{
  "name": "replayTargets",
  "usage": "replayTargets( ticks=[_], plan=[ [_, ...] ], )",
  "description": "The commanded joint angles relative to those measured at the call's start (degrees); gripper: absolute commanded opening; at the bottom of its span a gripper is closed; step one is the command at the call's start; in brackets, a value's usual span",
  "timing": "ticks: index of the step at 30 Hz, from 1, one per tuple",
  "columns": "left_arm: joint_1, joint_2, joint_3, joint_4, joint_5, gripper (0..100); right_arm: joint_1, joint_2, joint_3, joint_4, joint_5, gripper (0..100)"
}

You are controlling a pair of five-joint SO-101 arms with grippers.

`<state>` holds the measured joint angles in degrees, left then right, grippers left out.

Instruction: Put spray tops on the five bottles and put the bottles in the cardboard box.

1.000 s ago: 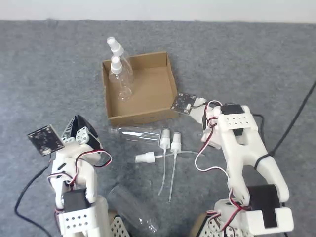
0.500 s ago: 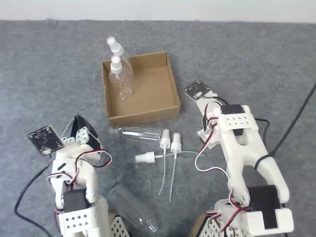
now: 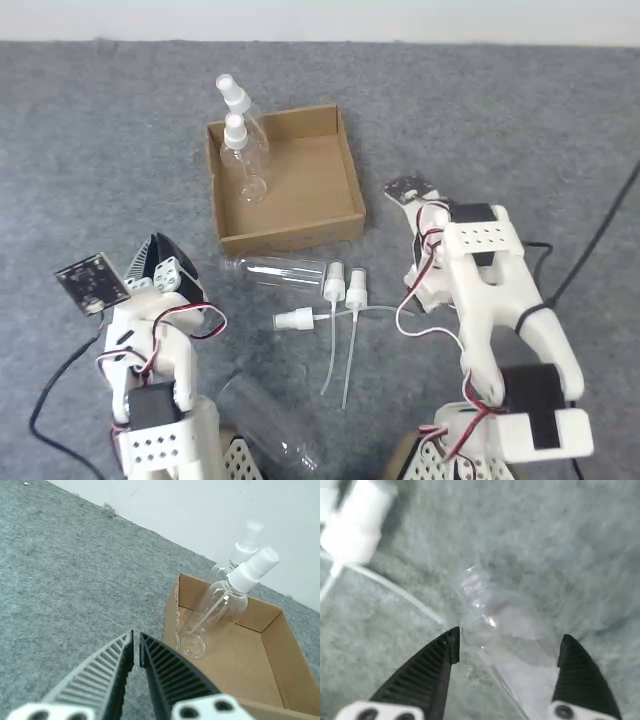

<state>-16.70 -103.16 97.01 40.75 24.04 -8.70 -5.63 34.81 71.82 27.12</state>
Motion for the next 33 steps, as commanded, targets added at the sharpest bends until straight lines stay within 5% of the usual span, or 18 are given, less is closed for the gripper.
replayTargets(
  ticks=[1,19,33],
  plan=[
    [-0.18,0.18,-0.48,-1.76,-0.62,1,-0.31,-0.04,-2.55,1.1,6.42,27.5],
    [-0.18,0.18,-0.48,-1.76,-0.62,1,-0.4,0.04,-2.46,0.4,28.84,27.5],
    [-0.18,0.18,-0.48,-1.76,-0.62,1,-0.13,0.22,-1.32,-2.95,30.95,27.4]
  ],
)
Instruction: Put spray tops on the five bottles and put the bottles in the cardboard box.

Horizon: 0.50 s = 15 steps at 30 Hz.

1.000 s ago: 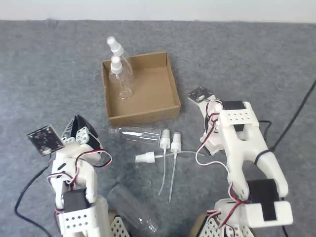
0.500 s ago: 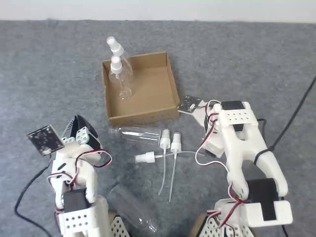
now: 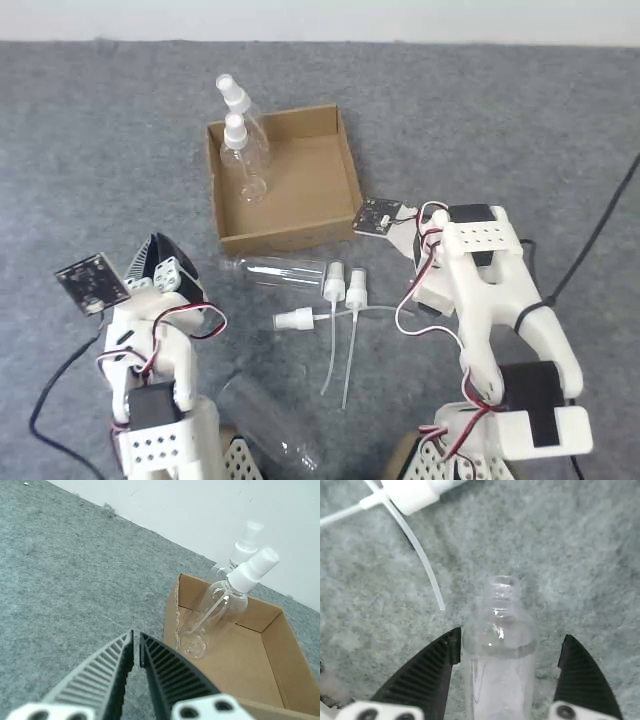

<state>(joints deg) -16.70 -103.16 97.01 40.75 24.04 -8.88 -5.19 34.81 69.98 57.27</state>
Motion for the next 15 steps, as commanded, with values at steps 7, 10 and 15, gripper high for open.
replayTargets(
  ticks=[7,10,15],
  plan=[
    [-0.18,0.18,-0.48,-1.76,-0.62,1,0.04,-0.31,0.53,-1.19,0.88,27.4],
    [-0.18,0.18,-0.48,-1.76,-0.62,1,0.13,-0.31,0.88,-1.19,0.88,27.4],
    [-0.18,0.18,-0.48,-1.76,-0.62,1,0.13,-0.31,0.88,-1.19,0.88,27.4]
  ],
)
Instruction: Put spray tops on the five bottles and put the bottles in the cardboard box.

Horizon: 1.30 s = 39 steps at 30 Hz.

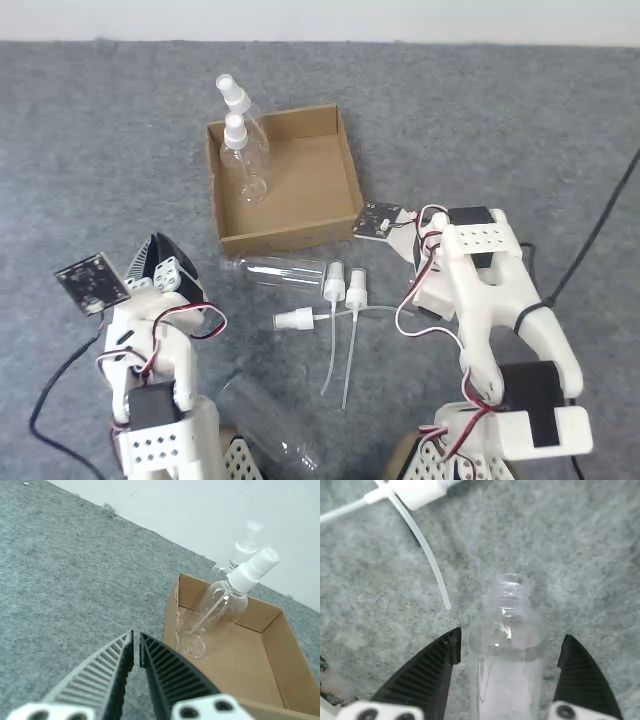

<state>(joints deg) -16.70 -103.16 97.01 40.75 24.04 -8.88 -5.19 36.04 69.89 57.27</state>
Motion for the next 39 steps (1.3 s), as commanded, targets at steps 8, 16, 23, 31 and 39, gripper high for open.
replayTargets(
  ticks=[8,16,23,31,39],
  plan=[
    [-0.18,0.18,-0.48,-1.76,-0.62,1,-0.04,-0.22,2.73,-4.88,0.88,27.3],
    [-0.09,0.18,-0.48,-1.76,-0.62,1,0.04,-0.4,3.25,-5.49,0.88,19.6],
    [0.0,0.18,-0.48,-1.76,-0.62,1,0.04,-0.92,3.16,-5.41,0.53,11.5],
    [0.0,0.18,-0.48,-1.76,-0.62,1,0.04,-1.01,3.08,-5.32,-1.49,11.5],
    [0.09,0.18,-0.48,-1.76,-0.62,1,-0.48,-10.24,2.2,-0.48,-16.26,11.7]
  ],
)
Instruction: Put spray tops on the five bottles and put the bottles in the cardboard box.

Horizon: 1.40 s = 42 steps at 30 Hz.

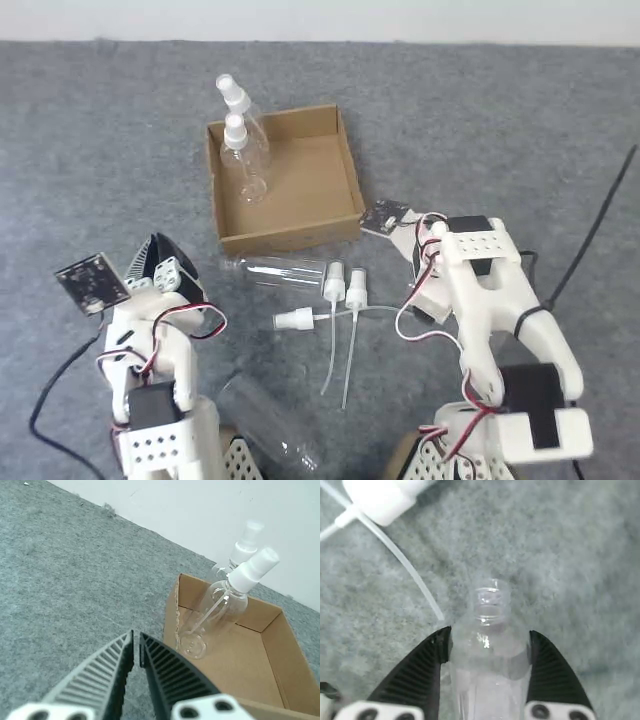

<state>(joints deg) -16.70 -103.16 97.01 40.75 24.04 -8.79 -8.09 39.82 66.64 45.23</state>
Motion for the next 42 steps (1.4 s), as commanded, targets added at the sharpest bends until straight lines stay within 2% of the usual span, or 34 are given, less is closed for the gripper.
replayTargets(
  ticks=[1,8,13,18,30,36,42],
  plan=[
    [0.09,0.18,-0.48,-1.76,-0.62,1,-0.57,-9.19,-1.76,4.0,-5.8,11.8],
    [0.09,0.18,-0.48,-1.76,-0.62,1,-1.63,-22.02,-1.67,7.78,-19.34,12.0],
    [0.09,0.26,-0.48,-1.76,-0.62,1,-5.05,-28.7,-1.67,8.04,-28.57,11.4],
    [0.09,0.26,-0.48,-1.76,-0.62,1,-7.52,-34.59,-1.67,7.34,-35.16,11.4],
    [0.09,0.26,-0.48,-1.76,-0.62,1,-9.19,-41.8,-1.58,1.01,-47.21,11.4],
    [0.09,0.26,-0.48,-1.76,-0.53,1,-8.84,-41.98,1.41,-5.85,-50.46,11.4],
    [0.18,0.18,-0.48,-1.76,-0.53,1,-7.69,-41.98,6.86,-10.42,-50.46,11.5]
  ],
)
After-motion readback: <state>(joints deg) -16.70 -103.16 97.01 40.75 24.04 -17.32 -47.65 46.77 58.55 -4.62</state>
